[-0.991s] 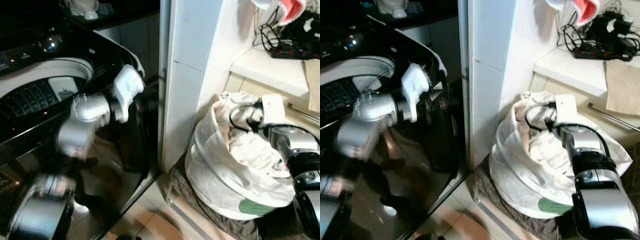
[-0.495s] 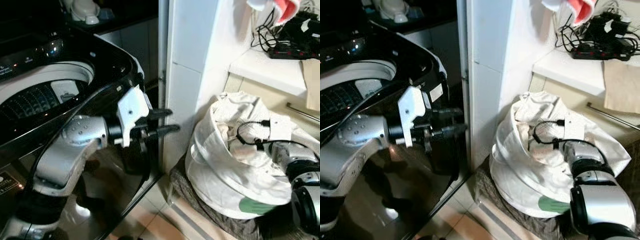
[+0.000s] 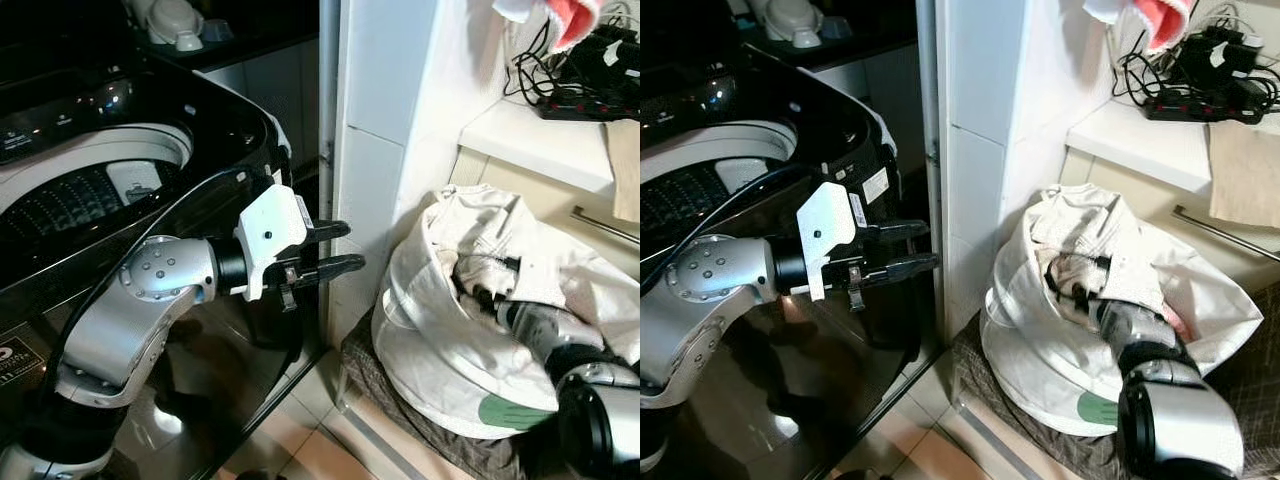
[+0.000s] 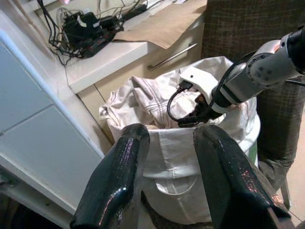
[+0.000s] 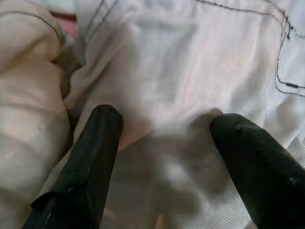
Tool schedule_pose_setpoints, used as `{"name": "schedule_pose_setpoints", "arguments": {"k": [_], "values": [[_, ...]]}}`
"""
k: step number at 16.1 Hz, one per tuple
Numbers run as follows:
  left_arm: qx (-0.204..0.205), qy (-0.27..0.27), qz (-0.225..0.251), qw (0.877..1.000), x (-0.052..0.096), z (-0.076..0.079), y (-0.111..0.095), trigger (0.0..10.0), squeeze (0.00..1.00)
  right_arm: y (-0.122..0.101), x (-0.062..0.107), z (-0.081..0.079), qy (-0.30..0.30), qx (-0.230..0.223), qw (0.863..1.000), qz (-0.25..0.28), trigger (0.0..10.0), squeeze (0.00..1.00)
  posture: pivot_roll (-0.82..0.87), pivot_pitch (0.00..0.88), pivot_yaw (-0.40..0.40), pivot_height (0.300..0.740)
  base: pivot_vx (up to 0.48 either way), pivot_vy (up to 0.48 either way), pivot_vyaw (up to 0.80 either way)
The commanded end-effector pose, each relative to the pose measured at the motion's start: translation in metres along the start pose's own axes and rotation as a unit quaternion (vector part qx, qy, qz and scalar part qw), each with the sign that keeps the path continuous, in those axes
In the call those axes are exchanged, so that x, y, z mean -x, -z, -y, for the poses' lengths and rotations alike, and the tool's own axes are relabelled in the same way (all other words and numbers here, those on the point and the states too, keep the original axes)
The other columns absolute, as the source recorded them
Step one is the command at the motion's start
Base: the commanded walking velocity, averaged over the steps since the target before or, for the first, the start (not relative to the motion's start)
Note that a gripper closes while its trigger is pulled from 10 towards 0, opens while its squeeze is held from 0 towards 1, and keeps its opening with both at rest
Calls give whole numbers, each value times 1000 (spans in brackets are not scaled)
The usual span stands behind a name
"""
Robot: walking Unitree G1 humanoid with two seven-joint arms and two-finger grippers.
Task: Clothes washing
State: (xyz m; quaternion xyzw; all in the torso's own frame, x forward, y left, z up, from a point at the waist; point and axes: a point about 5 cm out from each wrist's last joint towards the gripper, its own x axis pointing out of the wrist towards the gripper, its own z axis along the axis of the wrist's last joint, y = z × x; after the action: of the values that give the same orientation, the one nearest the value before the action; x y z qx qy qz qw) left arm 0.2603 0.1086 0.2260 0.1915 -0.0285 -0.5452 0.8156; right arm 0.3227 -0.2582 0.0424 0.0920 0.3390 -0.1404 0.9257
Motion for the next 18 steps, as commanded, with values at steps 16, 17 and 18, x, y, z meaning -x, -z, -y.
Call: {"name": "schedule_pose_setpoints", "arguments": {"k": [16,17,18], "values": [[6,6,-24,1000,5,9,-1,10000,0,5,0,4,22,-66,998,-10,0,0,178,44,28,740,0,0,0],[7,7,-24,1000,5,9,-1,10000,0,4,0,4,22,-66,998,-10,0,0,178,44,28,740,0,0,0],[7,7,-24,1000,5,9,-2,10000,0,4,0,4,22,-67,997,-10,0,0,176,41,27,740,0,0,0]]}}
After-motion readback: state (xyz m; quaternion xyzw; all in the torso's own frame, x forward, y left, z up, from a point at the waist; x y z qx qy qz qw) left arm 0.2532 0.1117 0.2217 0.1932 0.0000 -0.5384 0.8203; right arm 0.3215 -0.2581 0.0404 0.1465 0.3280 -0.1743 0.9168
